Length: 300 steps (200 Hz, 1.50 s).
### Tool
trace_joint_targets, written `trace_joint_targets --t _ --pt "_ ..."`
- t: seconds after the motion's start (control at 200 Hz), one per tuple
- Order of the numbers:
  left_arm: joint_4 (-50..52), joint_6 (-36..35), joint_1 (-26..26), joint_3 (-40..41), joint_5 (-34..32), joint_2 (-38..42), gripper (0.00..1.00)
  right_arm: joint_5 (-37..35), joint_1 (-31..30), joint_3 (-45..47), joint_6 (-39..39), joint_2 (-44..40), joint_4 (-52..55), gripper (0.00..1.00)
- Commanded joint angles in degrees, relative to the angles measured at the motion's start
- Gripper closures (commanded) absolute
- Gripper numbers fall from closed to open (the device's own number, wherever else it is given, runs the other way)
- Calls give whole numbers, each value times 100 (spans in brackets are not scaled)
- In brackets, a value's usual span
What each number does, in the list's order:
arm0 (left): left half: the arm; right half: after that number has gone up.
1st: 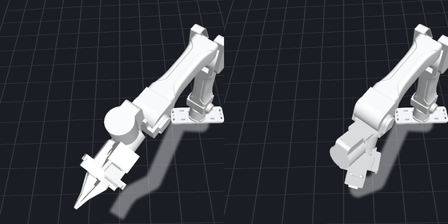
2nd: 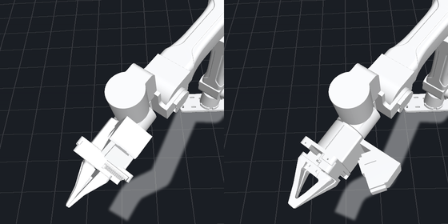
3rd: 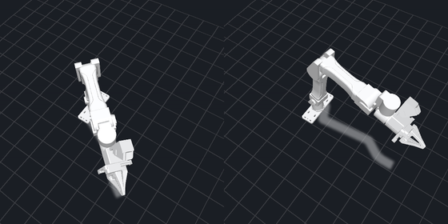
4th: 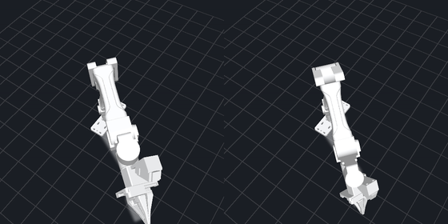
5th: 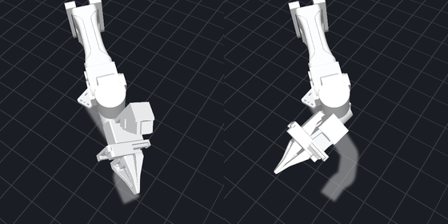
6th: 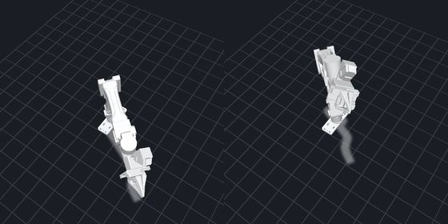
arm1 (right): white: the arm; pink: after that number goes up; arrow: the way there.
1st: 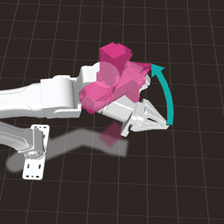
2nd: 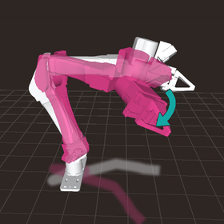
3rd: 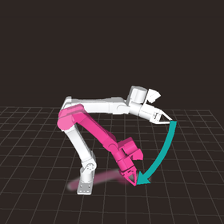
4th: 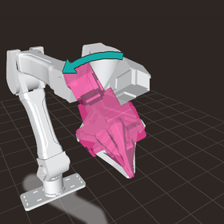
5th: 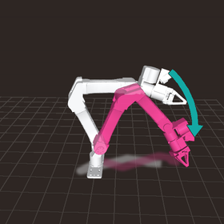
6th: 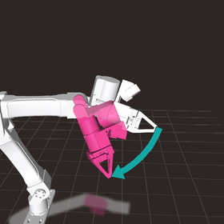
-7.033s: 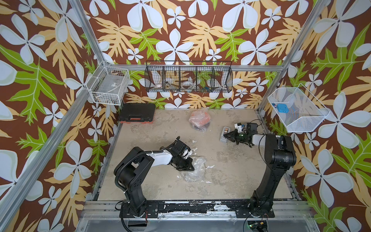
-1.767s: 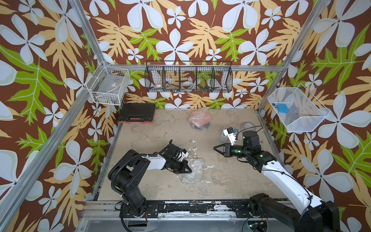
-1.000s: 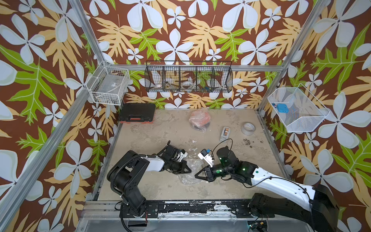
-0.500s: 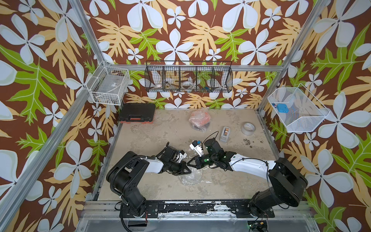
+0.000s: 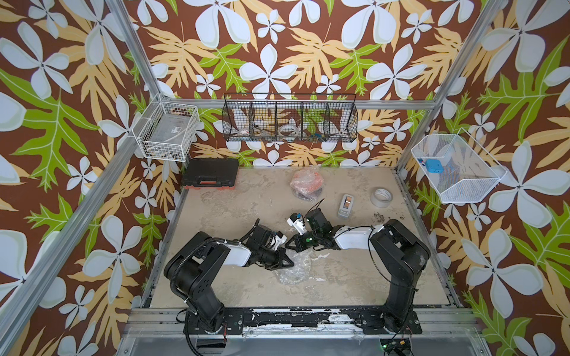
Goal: Wrap dinner plates in bubble wrap
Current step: Stick the tape on the bubble wrap.
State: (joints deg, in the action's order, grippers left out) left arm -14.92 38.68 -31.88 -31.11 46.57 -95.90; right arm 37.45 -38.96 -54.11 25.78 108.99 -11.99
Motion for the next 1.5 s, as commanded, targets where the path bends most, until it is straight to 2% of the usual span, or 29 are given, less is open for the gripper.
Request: trace_joint_targets --t 0.0,0.15,0.22,0.34,0.53,0.601,0.696,0.751,0.796,0.856,0.936,1.041,1.136,1.351,1.416,1.496 --pt "322 -9 -3 20 -129 -114 100 -727 -2 49 -284 75 -99 100" --pt "545 -78 -2 22 -244 -244 100 -1687 3 0 -187 -33 103 74" --pt "597 -86 0 52 -287 -269 100 -2059 2 -91 -142 -70 223 67" --pt "673 -122 -1 88 -315 -330 100 -2642 8 -245 -121 -32 482 61" --pt "734 -159 0 80 -337 -421 100 -3701 4 -821 -14 136 1664 57" --pt "760 -165 0 47 -348 -446 100 -3837 33 -984 -12 21 2037 57" --pt "780 -168 3 2 -359 -470 100 -3356 123 -1076 50 -391 2402 58" --pt "779 -163 3 -24 -350 -473 100 -2485 175 -1035 71 -616 2405 63" --pt "780 -173 0 -42 -350 -474 100 -1367 203 -948 163 -755 2299 69" --pt "784 -181 -1 -68 -341 -465 100 -229 191 -769 415 -866 2057 78" --pt "845 -219 5 -113 -350 -462 100 563 170 -435 812 -1080 1653 88" --pt "884 -242 1 -141 -350 -465 100 1402 161 -171 1127 -988 1141 94" --pt "885 -246 6 -141 -350 -465 100 1225 188 -201 1051 -694 1186 97" --pt "917 -236 3 -150 -376 -439 100 -224 432 -641 700 390 1759 100" --pt "905 -229 -1 -152 -376 -447 100 -648 455 -729 534 395 2046 100" --pt "906 -238 2 -177 -368 -474 100 -449 468 -615 501 -18 2113 100"
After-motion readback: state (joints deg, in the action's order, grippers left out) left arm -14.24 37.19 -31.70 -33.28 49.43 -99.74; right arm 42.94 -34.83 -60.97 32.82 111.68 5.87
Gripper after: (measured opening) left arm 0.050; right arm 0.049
